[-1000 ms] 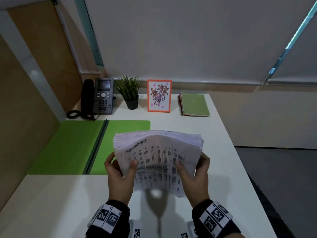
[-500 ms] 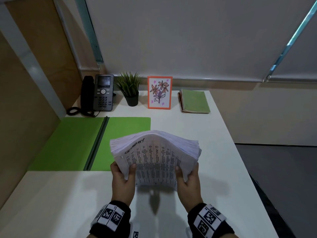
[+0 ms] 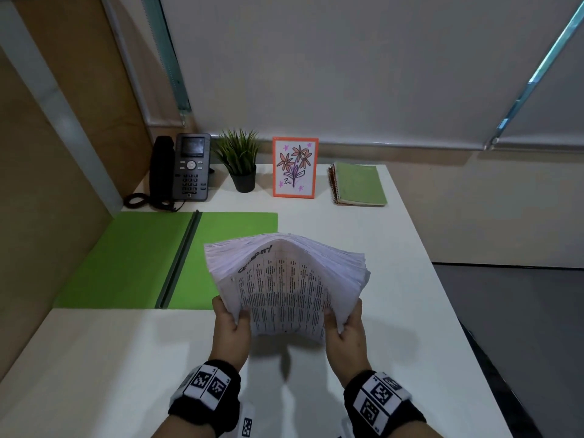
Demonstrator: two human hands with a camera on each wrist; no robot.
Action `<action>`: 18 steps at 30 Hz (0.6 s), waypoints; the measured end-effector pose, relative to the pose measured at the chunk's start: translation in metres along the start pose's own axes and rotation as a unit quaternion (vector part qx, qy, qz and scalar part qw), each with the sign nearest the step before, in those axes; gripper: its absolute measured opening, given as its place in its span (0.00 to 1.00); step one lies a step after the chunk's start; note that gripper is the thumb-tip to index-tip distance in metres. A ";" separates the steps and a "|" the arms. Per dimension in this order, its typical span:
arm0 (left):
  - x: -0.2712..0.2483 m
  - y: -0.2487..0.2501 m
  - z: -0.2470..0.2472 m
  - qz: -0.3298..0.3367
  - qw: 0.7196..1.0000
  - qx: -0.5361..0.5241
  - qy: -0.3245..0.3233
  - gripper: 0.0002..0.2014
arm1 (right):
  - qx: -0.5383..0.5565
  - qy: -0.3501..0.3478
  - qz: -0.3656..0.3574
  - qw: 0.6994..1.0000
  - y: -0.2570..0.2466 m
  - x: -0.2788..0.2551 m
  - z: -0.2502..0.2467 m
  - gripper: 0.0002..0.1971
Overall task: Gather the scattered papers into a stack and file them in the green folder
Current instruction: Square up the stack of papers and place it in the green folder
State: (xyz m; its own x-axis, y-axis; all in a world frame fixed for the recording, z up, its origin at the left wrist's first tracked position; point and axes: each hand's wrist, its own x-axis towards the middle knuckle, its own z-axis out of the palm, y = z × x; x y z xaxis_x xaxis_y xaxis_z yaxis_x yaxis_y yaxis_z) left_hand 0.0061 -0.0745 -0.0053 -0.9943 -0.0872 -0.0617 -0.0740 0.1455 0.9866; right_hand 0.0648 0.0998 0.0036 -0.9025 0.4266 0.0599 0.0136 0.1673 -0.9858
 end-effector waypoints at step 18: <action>0.005 0.010 -0.019 -0.037 0.986 0.150 -0.070 0.19 | -0.117 -0.106 0.090 0.983 -0.009 0.038 -0.020 0.20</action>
State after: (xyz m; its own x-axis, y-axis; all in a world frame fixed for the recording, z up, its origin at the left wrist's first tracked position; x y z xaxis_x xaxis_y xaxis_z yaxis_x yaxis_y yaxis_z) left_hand 0.0021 -0.0919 0.0067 -0.9847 0.0249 -0.1727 -0.1454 0.4303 0.8909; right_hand 0.0388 0.1320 0.0184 -0.9455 0.2772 -0.1710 0.2578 0.3160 -0.9130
